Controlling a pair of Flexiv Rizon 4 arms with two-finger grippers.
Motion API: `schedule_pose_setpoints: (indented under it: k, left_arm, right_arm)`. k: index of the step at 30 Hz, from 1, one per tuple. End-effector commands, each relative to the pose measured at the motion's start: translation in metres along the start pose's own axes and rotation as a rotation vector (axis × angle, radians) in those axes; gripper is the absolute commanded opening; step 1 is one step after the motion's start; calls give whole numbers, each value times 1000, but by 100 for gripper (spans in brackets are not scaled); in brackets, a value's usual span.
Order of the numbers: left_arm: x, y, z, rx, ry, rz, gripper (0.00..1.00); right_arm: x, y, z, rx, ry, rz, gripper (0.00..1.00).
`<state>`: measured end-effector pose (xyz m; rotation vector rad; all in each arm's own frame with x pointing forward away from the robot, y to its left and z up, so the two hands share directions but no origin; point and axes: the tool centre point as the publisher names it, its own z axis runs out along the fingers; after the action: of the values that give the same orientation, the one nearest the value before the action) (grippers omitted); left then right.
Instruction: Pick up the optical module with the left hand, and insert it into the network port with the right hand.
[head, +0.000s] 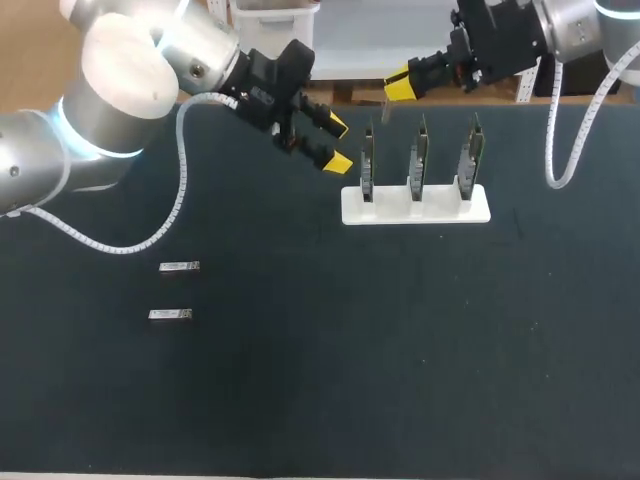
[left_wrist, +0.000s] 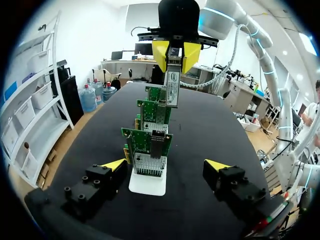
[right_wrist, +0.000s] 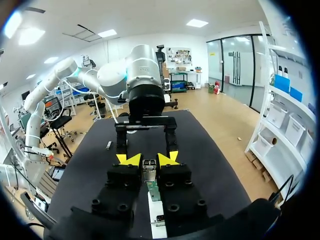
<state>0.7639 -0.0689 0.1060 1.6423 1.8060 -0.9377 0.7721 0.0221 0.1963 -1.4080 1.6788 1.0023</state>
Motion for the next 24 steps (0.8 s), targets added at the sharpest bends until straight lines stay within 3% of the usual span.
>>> schedule_pose_setpoints:
  k: [1,24]
  left_arm:
    - [0,6,4,10,18,-3,100]
    - [8,3,7,33,56,19,100]
  right_arm:
    - [-1,0,1,0,2,-3,0]
    - [-3,0,1,4,24,-8,0]
